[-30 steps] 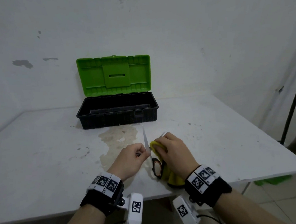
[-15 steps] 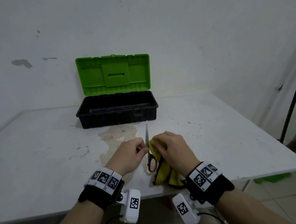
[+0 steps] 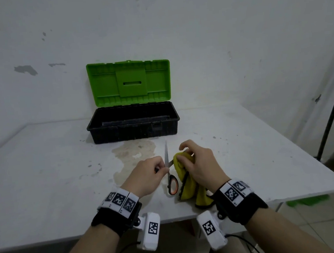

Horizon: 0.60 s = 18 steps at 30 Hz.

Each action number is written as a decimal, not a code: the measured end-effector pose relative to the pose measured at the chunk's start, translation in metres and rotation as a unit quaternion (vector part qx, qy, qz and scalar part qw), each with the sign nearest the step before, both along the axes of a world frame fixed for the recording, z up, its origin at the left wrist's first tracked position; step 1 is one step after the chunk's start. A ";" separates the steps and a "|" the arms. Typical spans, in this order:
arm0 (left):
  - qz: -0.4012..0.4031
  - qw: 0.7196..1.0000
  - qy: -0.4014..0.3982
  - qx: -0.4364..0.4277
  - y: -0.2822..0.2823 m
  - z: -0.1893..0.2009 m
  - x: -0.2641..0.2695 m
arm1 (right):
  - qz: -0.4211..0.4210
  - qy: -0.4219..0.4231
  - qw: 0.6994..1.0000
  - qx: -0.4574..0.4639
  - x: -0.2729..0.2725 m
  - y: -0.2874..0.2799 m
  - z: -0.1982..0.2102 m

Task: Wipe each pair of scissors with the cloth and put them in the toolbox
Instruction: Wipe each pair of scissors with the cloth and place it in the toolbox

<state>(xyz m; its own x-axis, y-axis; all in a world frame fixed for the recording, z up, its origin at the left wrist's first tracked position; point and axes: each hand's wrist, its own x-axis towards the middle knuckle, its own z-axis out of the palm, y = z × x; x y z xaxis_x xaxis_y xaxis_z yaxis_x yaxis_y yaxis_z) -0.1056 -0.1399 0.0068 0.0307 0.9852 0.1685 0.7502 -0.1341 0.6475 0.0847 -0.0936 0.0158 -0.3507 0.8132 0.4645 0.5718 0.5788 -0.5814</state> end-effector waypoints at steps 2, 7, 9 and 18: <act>-0.004 1.000 0.000 0.006 -0.001 0.000 0.003 | -0.025 -0.026 0.999 0.037 -0.002 0.001 -0.005; 0.008 0.999 -0.030 0.017 -0.001 -0.002 0.005 | -0.076 -0.090 0.985 0.126 -0.009 -0.011 -0.012; 0.009 0.999 -0.045 0.018 -0.001 -0.001 0.005 | -0.063 -0.119 0.984 0.114 -0.011 -0.015 -0.017; 0.006 1.000 -0.029 0.000 0.003 0.001 0.008 | 0.012 -0.099 0.987 0.123 -0.013 -0.024 -0.016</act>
